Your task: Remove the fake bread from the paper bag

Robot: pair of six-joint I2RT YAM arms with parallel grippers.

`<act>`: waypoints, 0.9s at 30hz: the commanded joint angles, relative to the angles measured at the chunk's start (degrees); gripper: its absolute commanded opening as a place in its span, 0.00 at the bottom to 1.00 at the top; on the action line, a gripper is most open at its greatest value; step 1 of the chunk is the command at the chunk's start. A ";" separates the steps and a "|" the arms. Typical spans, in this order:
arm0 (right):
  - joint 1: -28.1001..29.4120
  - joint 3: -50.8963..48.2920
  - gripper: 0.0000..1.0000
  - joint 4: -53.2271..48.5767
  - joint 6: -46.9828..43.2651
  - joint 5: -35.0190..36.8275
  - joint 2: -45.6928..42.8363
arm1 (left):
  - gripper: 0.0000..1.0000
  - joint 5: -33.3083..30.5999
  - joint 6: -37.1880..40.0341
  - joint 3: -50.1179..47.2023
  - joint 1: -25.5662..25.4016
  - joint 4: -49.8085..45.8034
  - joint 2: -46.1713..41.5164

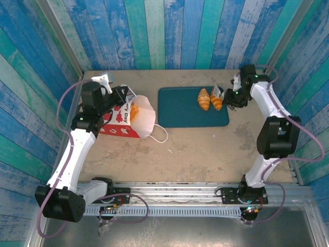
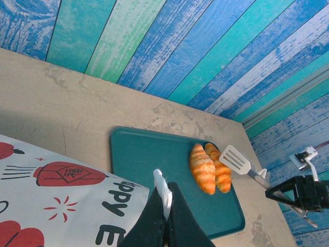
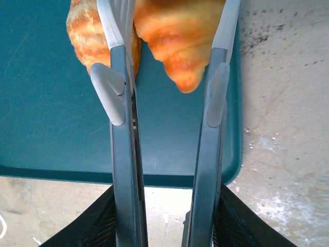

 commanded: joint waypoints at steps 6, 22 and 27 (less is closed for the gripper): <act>3.83 -2.77 0.43 2.31 -4.69 -0.47 -11.83 | 0.00 -2.20 3.15 0.87 -0.12 -1.55 -1.18; 43.08 -23.50 0.39 21.85 -21.16 0.38 -30.16 | 0.00 -10.74 10.91 1.50 -0.12 -10.50 -7.71; 50.61 -21.71 0.38 24.32 -23.91 5.88 -24.68 | 0.00 -13.79 14.34 2.18 -0.05 -12.84 -10.09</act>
